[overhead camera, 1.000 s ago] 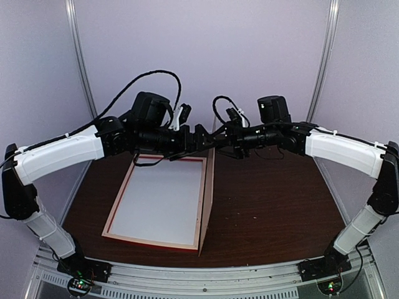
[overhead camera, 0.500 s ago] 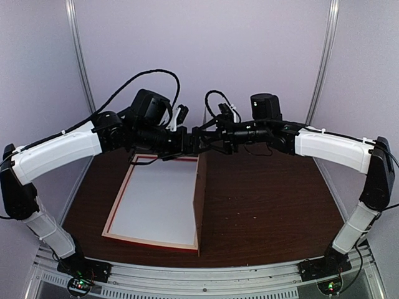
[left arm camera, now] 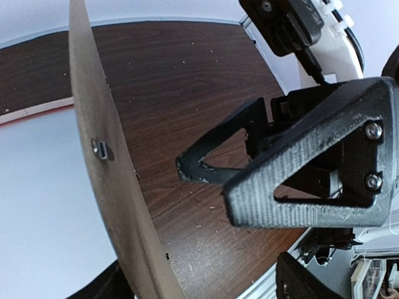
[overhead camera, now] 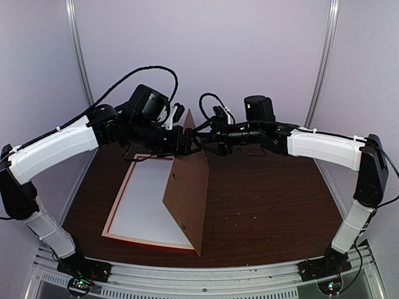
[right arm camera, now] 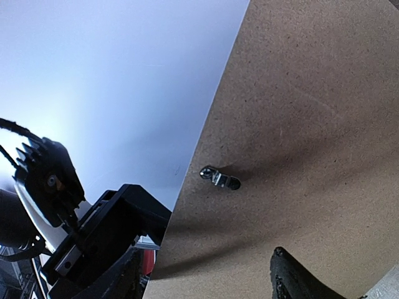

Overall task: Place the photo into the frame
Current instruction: Adjust the backboard at the center of the board, then pick up the backboard from the center of the board.

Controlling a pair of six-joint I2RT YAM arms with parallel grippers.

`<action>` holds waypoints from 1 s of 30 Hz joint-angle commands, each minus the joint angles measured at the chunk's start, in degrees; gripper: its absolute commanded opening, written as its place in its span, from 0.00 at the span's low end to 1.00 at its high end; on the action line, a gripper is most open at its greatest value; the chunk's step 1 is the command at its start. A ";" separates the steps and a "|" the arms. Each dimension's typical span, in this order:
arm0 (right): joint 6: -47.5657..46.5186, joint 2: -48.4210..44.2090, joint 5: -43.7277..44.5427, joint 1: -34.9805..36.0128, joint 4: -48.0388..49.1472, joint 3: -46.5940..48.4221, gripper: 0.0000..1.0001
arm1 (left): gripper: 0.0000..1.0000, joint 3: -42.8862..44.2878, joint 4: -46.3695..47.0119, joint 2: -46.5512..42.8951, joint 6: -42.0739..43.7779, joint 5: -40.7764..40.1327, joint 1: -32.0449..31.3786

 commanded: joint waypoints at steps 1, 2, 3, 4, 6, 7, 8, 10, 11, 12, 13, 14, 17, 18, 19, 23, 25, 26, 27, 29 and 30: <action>-1.64 -1.05 -0.39 -0.48 -0.31 0.99 0.70 | 0.70 2.24 -1.73 0.00 2.07 -1.73 0.38; -1.76 -1.39 -0.33 -0.71 -0.36 0.49 0.70 | 0.67 2.19 -2.11 -0.11 2.34 -2.11 0.42; -1.70 -1.56 -0.25 -0.89 -0.28 -0.08 0.70 | 0.64 2.17 -2.61 -0.09 2.37 -2.26 0.52; -1.72 -1.78 -0.24 -1.17 -0.24 -0.63 0.70 | 0.61 2.04 -3.04 -0.20 2.48 -2.24 0.59; -1.86 -2.27 -0.24 -1.49 -0.15 -1.65 0.70 | 0.53 1.70 -3.61 -0.42 2.72 -3.69 0.77; -2.01 -2.48 -0.17 -1.65 -0.15 -2.16 0.70 | 0.49 1.50 -3.83 -0.54 2.79 -4.34 0.80; -2.09 -2.74 -0.09 -1.75 -0.15 -2.68 0.70 | 0.45 1.32 -3.95 -0.60 2.94 -4.53 0.89; -2.23 -3.07 0.01 -2.08 -0.15 -3.61 0.70 | 0.39 1.07 -4.31 -0.55 3.14 -4.71 1.19; -2.24 -3.39 0.07 -2.30 -0.15 -4.30 0.70 | 0.36 1.03 -4.51 -0.48 3.23 -4.80 1.31; -2.29 -3.60 0.11 -2.39 -0.15 -4.84 0.70 | 0.34 1.02 -4.69 -0.40 3.37 -4.93 1.41; -2.45 -3.87 0.18 -2.56 -0.21 -5.28 0.70 | 0.32 1.02 -4.83 -0.27 3.53 -4.98 1.55; -2.60 -4.27 0.24 -2.85 -0.35 -5.82 0.70 | 0.30 1.02 -4.90 -0.13 3.64 -5.07 1.70; -3.34 -5.41 0.59 -3.39 -1.30 -7.16 0.70 | 0.20 0.70 -4.91 0.19 3.79 -4.78 2.03; -3.75 -5.82 0.75 -3.60 -1.78 -7.55 0.70 | 0.17 0.55 -4.93 0.41 3.78 -4.61 2.18; -4.27 -6.34 0.92 -3.82 -2.26 -7.93 0.70 | 0.13 0.38 -4.87 0.42 3.71 -4.37 2.35; -5.89 -8.49 1.66 -4.96 -4.84 -9.69 0.70 | 0.03 -0.81 -3.76 0.00 2.60 -3.13 3.27; -6.59 -9.68 1.94 -5.70 -5.94 -10.60 0.70 | 0.00 -2.02 -2.27 -1.14 1.50 -0.37 4.02; -6.99 -10.32 2.15 -6.09 -6.53 -11.09 0.70 | 0.00 -2.62 -1.36 -1.77 1.02 0.25 4.32; -7.62 -10.92 2.44 -6.45 -7.38 -11.50 0.70 | 0.00 -3.34 -0.44 -2.49 0.46 0.91 4.78; -9.51 -12.55 3.38 -7.08 -10.34 -11.81 0.70 | 0.00 -4.91 1.49 -4.25 -0.72 2.50 5.74; -10.69 -13.37 4.04 -7.42 -12.17 -11.71 0.70 | 0.00 -5.80 3.13 -5.24 -1.50 3.94 6.31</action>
